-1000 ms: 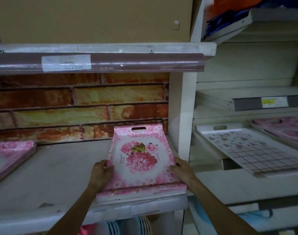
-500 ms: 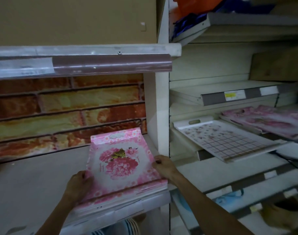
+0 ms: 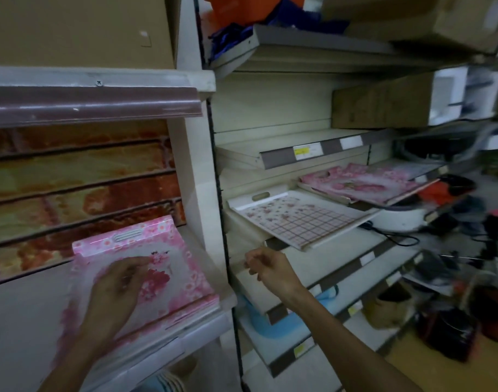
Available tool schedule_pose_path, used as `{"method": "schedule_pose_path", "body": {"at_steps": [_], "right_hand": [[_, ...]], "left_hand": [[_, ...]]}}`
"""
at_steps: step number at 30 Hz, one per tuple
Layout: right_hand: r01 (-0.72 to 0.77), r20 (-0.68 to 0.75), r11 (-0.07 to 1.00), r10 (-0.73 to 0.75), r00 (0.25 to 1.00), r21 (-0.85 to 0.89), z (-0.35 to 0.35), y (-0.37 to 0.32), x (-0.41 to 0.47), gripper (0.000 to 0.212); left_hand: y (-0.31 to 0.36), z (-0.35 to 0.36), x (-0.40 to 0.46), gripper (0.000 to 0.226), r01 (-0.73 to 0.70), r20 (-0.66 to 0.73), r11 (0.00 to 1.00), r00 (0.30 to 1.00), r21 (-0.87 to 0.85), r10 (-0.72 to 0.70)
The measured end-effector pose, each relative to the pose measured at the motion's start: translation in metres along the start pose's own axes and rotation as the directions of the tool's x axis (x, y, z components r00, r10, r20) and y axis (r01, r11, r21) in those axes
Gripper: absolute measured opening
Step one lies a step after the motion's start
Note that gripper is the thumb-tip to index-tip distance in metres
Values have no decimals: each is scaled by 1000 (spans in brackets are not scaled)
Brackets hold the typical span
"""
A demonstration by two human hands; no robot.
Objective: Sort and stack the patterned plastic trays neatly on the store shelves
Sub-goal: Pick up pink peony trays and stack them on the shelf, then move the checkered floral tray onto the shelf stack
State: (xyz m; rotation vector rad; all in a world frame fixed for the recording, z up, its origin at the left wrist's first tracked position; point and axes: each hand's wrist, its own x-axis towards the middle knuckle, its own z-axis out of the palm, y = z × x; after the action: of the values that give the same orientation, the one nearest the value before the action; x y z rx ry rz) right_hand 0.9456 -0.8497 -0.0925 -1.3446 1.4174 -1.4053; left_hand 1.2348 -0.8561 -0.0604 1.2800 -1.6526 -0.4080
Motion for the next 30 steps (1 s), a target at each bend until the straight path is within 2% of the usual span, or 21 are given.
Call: {"method": "schedule_pose_path", "body": {"at_steps": [3,7,12,14,16,19,21,25,27,30], "right_hand": [[-9,-20,1000,9,1000,-7,-30,11,-8,14],[-66,-30,998,66,997,12,-77,29,-13,19],[-132,-55,991,133,990,22,-143,51,-9,20],[-155,-67,987,158,985,43,-169,59,-6,23],[-180,-83,982,184,979,49,-191,66,-3,26],[-211,-96,977,212,973,12,-219,74,1,23],[-227,-94,974,223,970,-27,-235,79,3,23],[-249,-75,966,245,967,-62,-258,87,9,23],[-254,-68,966,251,966,-51,-265,89,13,23],[-275,-70,961,275,959,8,-274,91,18,21]], "left_hand": [[34,32,-3,18,-102,78,995,992,-23,104],[77,80,-5,20,-161,208,976,959,-147,190],[139,152,0,23,-309,293,937,892,-161,344],[164,187,4,19,-374,357,923,854,-89,380],[187,222,8,32,-446,460,894,803,42,379],[211,270,10,50,-548,604,794,735,262,308],[223,296,11,50,-585,652,718,718,376,243],[232,327,14,44,-599,644,573,749,559,156],[231,335,16,44,-591,608,512,778,624,158],[224,341,21,52,-582,573,505,796,637,195]]}}
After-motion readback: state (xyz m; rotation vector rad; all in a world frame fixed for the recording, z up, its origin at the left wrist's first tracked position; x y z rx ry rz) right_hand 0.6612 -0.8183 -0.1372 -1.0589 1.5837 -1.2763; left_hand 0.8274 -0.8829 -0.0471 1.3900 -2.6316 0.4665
